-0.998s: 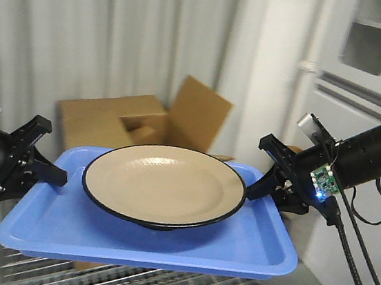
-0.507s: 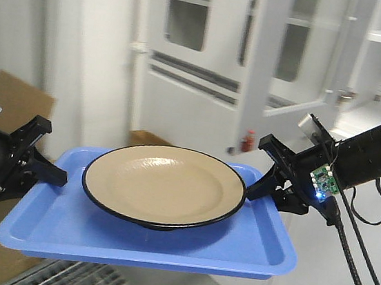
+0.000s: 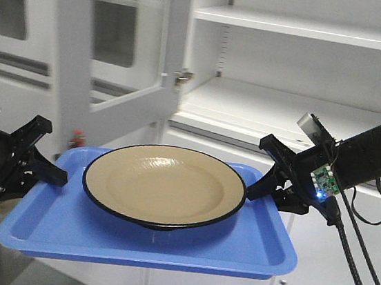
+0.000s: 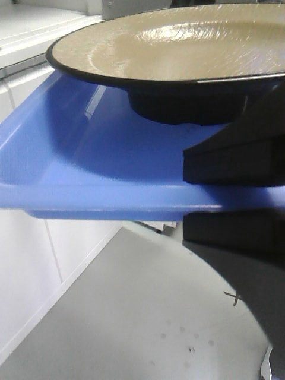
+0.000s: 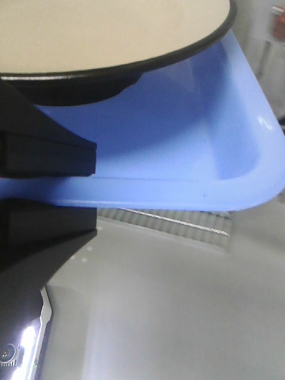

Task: Place disk in tray to left cabinet
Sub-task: 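Hold the tray with both grippers while driving up to the cabinet shelf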

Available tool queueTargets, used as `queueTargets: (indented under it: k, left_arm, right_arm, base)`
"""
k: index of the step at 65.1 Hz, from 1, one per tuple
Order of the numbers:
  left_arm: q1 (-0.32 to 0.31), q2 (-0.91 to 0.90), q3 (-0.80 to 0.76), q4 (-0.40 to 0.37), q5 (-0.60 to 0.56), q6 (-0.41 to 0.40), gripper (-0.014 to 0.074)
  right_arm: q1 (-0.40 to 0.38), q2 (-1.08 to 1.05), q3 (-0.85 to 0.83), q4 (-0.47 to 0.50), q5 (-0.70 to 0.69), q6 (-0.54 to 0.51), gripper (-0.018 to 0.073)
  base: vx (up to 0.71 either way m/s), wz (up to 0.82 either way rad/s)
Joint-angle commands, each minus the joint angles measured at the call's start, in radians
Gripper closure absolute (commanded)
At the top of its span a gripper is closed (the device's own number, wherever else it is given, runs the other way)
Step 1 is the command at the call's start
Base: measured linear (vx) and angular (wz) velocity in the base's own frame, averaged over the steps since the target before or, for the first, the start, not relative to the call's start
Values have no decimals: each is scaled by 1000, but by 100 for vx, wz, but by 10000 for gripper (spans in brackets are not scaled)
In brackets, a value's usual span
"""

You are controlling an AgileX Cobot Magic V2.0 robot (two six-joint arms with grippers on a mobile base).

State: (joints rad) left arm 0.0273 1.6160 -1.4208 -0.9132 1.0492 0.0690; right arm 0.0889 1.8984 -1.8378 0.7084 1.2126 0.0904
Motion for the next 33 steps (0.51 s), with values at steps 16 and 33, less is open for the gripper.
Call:
queueTargets:
  k: [16,33]
  left_arm:
    - [-34,-53,-41,-248,46,-29,597]
    - [-34,-53,-41,-248,46,-29,597]
  right_arm:
    - [29,-59,-33,211,32,2,565]
    - [29,-59,-33,211,32,2,565]
  base:
    - [18,-49]
    - [22,-33]
